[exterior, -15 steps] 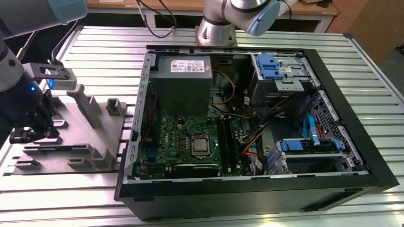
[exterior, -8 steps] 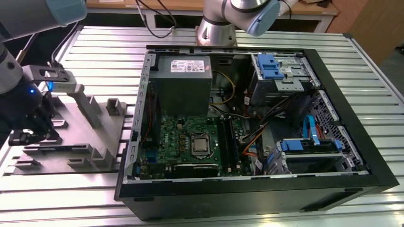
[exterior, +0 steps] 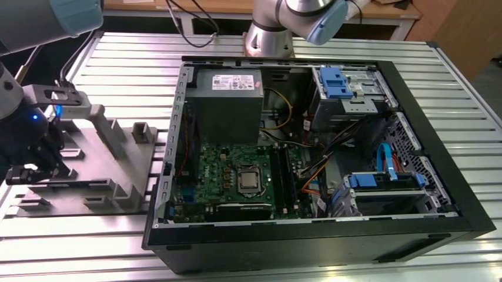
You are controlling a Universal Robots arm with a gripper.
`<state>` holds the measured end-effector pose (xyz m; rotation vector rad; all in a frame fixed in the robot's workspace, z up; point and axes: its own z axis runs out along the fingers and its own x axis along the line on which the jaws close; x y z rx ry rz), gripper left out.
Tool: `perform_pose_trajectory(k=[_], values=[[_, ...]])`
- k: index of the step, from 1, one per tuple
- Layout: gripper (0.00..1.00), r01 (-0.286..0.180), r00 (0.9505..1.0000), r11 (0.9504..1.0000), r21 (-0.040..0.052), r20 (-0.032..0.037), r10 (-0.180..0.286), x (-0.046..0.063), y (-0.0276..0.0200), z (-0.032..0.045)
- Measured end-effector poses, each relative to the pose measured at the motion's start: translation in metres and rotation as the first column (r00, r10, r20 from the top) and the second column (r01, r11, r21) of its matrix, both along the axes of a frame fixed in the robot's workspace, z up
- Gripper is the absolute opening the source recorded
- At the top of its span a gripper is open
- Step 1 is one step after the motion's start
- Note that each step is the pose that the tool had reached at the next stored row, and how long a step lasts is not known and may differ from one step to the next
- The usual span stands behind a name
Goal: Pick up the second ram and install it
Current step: 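Pick up the second ram and move it above second insertion slot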
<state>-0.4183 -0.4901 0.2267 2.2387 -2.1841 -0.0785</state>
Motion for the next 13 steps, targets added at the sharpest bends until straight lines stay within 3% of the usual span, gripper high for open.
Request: perform_pose_trajectory(k=[8, 13], values=[[0.1, 0.0, 1.0, 1.0, -0.0001, -0.0001, 0.0, -0.0013, -0.0016, -0.0049], [0.1, 0.0, 1.0, 1.0, 0.0, -0.0001, 0.0, -0.0023, -0.005, -0.0075]])
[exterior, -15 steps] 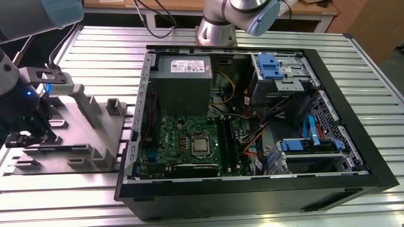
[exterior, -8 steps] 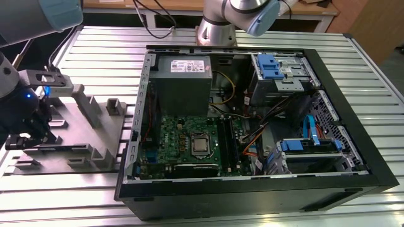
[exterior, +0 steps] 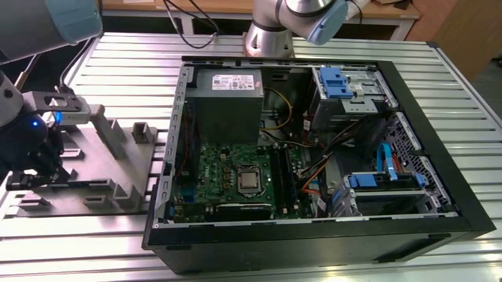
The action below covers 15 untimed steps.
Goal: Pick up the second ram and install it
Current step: 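Pick up the second ram and move it above second insertion slot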
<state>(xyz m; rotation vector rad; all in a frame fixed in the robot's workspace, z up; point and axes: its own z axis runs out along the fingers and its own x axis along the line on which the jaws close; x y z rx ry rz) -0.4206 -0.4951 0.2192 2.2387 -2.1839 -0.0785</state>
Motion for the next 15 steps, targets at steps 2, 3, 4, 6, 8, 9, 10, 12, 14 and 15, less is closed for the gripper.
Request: perform_pose_trajectory(k=[2, 3, 4, 6, 8, 9, 10, 12, 14, 15], values=[[0.1, 0.0, 1.0, 1.0, 0.0001, 0.0001, 0.0, -0.0003, -0.0005, -0.0018], [0.1, 0.0, 1.0, 1.0, 0.0001, 0.0001, 0.0, -0.0005, -0.0006, -0.0031], [0.1, 0.0, 1.0, 1.0, 0.0, 0.0001, 0.0, -0.0007, -0.0007, -0.0042], [0.1, 0.0, 1.0, 1.0, -0.0001, -0.0001, 0.0, -0.0008, -0.0008, -0.0048], [0.1, 0.0, 1.0, 1.0, -0.0002, -0.0002, 0.0, -0.0008, -0.0007, -0.0048], [0.1, 0.0, 1.0, 1.0, -0.0001, -0.0001, 0.0, -0.0008, -0.0007, -0.0049], [0.1, 0.0, 1.0, 1.0, -0.0001, 0.0001, 0.0, -0.001, -0.0005, -0.0051], [0.1, 0.0, 1.0, 1.0, 0.0001, 0.0003, 0.0, -0.0018, -0.0002, -0.0056], [0.1, 0.0, 1.0, 1.0, 0.0, 0.0001, 0.0, -0.003, 0.0002, -0.0057], [0.1, 0.0, 1.0, 1.0, -0.0001, 0.0002, 0.0, -0.0036, 0.0005, -0.0061]])
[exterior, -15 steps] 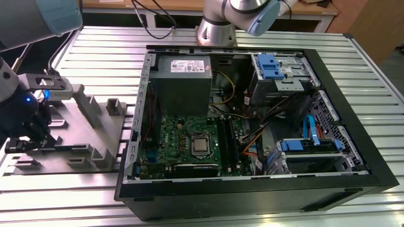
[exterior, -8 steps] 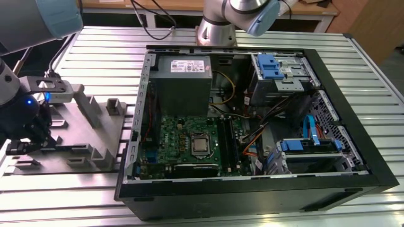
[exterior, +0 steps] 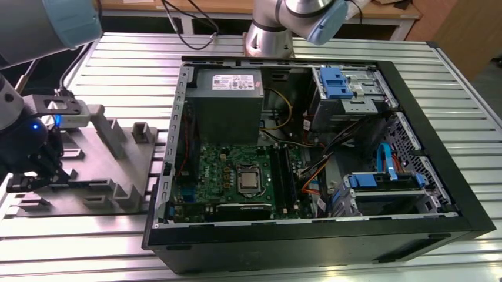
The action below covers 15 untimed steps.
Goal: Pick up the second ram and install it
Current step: 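Pick up the second ram and move it above second insertion slot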
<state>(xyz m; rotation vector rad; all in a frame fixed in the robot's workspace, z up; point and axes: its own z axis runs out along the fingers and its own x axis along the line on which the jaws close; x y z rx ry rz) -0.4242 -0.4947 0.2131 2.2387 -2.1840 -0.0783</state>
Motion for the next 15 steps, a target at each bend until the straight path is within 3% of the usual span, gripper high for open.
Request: perform_pose_trajectory(k=[9, 11, 14, 15], values=[[0.11, 0.0, 1.0, 1.0, -0.0001, -0.0001, 0.0, -0.0005, 0.0002, -0.0005], [0.23, 0.0, 1.0, 1.0, 0.0, 0.0, 0.0, -0.0005, 0.0002, -0.0006], [0.29, 0.0, 1.0, 1.0, 0.0, 0.0, 0.0, -0.0005, 0.0002, -0.0008], [0.36, 0.0, 1.0, 1.0, 0.0002, 0.0004, 0.0, -0.0005, 0.0003, -0.0017]])
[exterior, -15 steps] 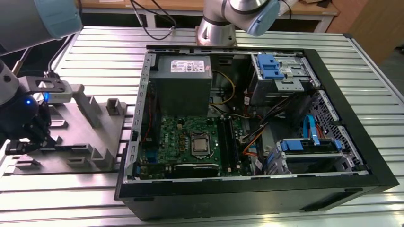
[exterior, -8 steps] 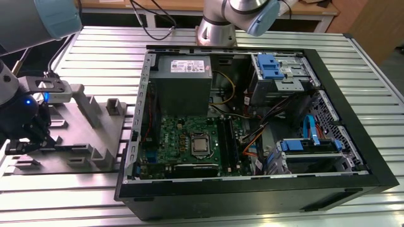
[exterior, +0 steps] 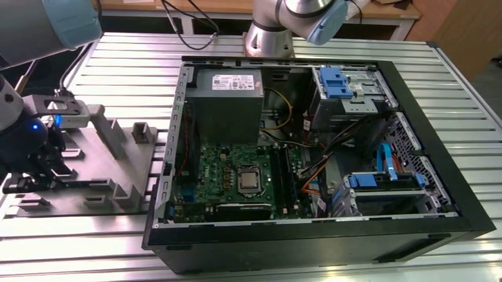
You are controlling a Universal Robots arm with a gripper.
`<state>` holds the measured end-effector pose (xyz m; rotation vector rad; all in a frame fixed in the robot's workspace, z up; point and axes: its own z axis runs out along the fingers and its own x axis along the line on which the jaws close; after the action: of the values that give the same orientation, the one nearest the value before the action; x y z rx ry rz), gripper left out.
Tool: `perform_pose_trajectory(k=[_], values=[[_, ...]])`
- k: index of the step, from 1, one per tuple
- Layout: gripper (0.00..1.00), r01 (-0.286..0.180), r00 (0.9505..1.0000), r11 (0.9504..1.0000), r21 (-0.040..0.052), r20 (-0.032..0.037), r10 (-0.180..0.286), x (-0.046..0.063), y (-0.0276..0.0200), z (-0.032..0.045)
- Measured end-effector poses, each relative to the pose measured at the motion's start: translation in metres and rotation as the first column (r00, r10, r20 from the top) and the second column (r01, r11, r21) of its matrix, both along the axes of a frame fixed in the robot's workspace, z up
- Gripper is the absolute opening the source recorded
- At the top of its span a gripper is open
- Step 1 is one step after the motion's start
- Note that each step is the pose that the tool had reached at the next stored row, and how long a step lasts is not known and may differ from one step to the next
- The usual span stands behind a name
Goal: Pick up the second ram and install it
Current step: 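Pick up the second ram and move it above second insertion slot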
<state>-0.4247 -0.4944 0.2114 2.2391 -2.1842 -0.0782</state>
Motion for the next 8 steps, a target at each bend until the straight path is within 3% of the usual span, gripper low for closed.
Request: perform_pose_trajectory(k=[8], values=[[0.36, 0.0, 1.0, 1.0, -0.0004, -0.0005, 0.0, 0.0, 0.0002, -0.0104]])
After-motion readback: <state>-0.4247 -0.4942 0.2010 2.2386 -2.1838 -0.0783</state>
